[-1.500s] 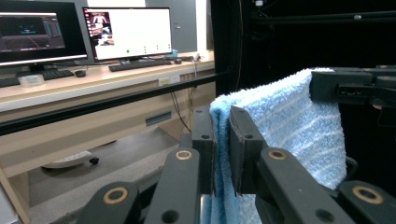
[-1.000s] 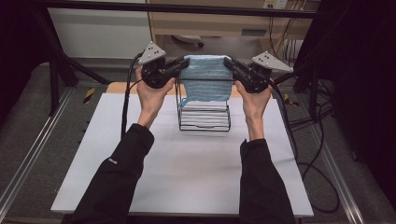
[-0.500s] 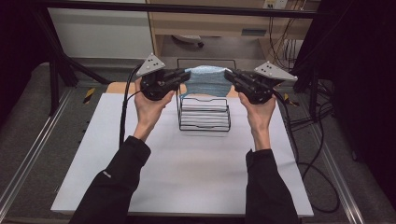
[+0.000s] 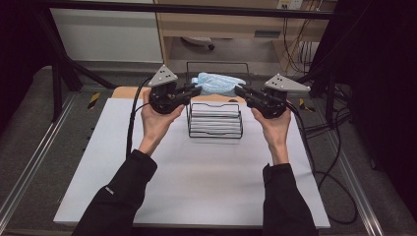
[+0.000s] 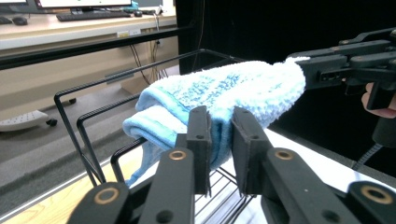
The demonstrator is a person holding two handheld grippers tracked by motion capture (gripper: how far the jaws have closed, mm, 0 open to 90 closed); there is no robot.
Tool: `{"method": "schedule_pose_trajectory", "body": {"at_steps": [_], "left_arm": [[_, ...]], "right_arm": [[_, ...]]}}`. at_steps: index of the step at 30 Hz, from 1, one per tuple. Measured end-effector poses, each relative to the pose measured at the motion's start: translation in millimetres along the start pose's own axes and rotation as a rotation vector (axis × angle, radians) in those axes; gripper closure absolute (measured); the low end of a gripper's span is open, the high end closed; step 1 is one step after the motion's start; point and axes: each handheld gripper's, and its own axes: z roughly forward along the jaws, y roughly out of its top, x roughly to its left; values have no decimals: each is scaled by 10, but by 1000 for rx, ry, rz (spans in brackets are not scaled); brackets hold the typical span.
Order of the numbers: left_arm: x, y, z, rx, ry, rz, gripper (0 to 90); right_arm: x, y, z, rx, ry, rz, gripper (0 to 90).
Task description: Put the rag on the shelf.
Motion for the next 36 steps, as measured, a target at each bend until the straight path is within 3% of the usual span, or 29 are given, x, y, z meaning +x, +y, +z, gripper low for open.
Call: {"method": "schedule_pose_trajectory", "body": {"at_steps": [4, 10, 15, 20, 32, 36], "left_arm": [[-4, 139, -70, -14, -4, -17, 722], [-22, 291, -110, -52, -10, -38, 734], [-38, 228, 27, 56, -31, -28, 825], [-19, 93, 106, 132, -50, -22, 892], [-33, -67, 186, 193, -31, 43, 897], [-30, -130, 211, 207, -23, 60, 897]], "right_arm": [[-4, -22, -2, 8, 8, -7, 815], [10, -36, 6, 26, 10, -25, 815], [9, -53, 0, 25, 14, -33, 808], [-2, -75, -8, 39, 20, -27, 780], [7, -52, -58, 43, 36, -2, 662], [15, -35, -79, 36, 45, 7, 680]]}}
